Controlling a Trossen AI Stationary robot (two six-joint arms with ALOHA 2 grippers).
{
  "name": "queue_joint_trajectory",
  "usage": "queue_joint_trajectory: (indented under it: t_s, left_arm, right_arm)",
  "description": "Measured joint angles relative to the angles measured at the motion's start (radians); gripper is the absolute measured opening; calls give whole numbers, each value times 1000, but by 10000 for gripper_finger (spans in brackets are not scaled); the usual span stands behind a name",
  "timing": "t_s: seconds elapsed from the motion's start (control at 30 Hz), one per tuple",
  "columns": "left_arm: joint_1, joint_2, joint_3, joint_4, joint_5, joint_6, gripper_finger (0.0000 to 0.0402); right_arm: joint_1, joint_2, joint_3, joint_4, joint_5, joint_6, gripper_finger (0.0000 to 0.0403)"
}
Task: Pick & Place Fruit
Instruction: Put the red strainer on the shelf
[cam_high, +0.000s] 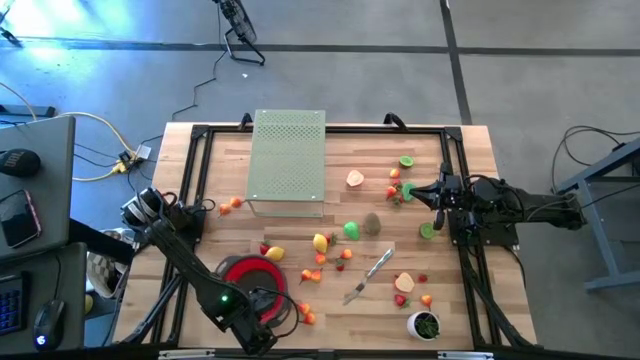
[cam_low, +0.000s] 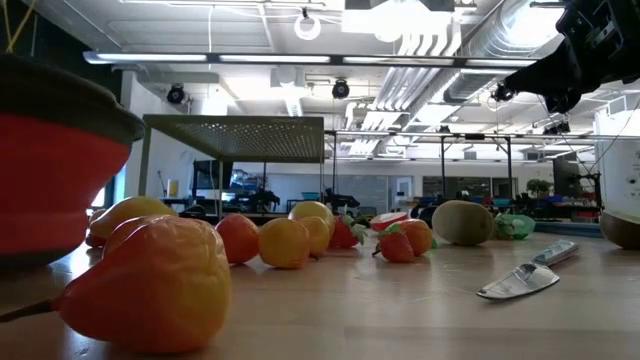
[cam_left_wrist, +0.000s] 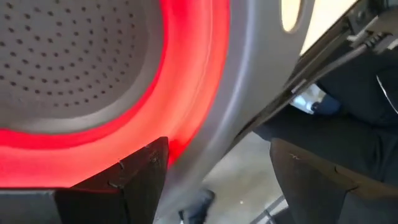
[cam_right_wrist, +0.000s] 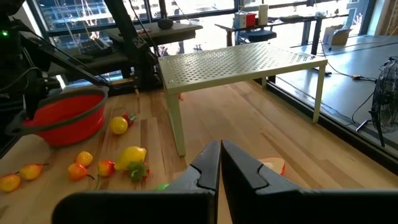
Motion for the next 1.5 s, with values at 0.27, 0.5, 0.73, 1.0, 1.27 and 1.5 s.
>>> queue_joint_trajectory:
  t_s: [0.27,0.5,0.73,1.0,1.27,1.5]
  left_arm:
    - [0,0,0,-47,-41,0,273]
    - [0,0,0,-95,-74,0,239]
    - [0,0,0,-84,-101,-1,153]
    - [1,1,0,-30,-108,3,61]
    - [0,1,0,16,-99,31,34]
    - [10,1,62,9,-72,28,34]
  right_arm:
    - [0,0,0,0,0,1,9]
    - [0,0,0,-1,0,1,9]
    - [0,0,0,-1,0,1,9]
    - [0,0,0,-1,0,1,9]
    - [0,0,0,-1,0,1,9]
    - [0,0,0,-1,0,1,9]
